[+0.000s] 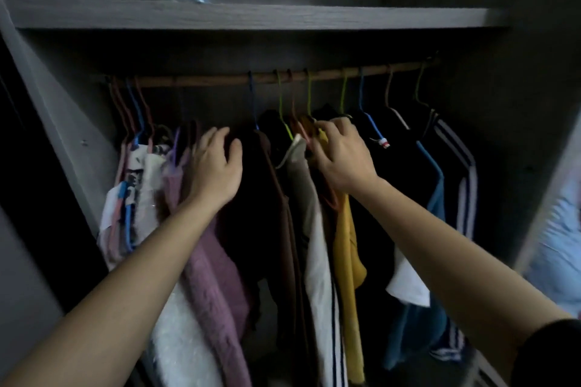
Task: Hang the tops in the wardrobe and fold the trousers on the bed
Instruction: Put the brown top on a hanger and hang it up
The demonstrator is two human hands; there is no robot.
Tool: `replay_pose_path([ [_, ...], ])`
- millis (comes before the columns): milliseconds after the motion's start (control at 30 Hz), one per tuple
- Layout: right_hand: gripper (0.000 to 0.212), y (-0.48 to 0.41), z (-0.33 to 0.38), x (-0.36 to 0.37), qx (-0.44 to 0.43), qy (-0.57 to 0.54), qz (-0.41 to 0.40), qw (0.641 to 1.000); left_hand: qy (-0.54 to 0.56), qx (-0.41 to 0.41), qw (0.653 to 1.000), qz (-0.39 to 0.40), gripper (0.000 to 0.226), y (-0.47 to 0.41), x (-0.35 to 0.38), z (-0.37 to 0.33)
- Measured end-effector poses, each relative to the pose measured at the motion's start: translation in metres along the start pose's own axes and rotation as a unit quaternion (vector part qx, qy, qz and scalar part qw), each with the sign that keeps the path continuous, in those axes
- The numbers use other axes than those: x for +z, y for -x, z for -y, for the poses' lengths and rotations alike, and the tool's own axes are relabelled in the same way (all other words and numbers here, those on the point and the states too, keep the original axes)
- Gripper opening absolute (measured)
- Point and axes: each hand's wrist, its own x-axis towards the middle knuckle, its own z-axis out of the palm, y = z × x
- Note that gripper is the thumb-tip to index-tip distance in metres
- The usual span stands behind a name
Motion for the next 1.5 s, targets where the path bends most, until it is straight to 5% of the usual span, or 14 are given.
replay_pose_path([
  [133, 0.046, 0.08, -0.041, -0.031, 0.068, 0.095, 0.071, 0.991, 0.041, 0.083, 0.996, 0.018, 0.052, 0.044, 0.031, -0.033],
  [433, 0.041, 0.26, -0.112, -0.177, 0.242, 0.249, 0.073, 0.935, 0.08, 0.206, 0.96, 0.173, 0.057, 0.151, 0.114, -0.157],
  [700, 0.053, 0.405, -0.152, -0.345, 0.362, 0.367, -0.014, 0.857, 0.162, 0.332, 0.894, 0.254, 0.071, 0.251, 0.153, -0.345],
  [900, 0.065, 0.531, -0.171, -0.476, 0.447, 0.476, -0.004, 0.758, 0.198, 0.443, 0.82, 0.303, 0.072, 0.371, 0.186, -0.504],
  [1233, 0.081, 0.711, -0.217, -0.579, 0.603, 0.469, 0.026, 0.645, 0.158, 0.536, 0.719, 0.413, 0.068, 0.548, 0.248, -0.634],
  [1500, 0.084, 0.731, -0.342, -0.607, 0.624, 0.476, 0.044, 0.618, 0.192, 0.57, 0.693, 0.397, 0.068, 0.573, 0.354, -0.73],
])
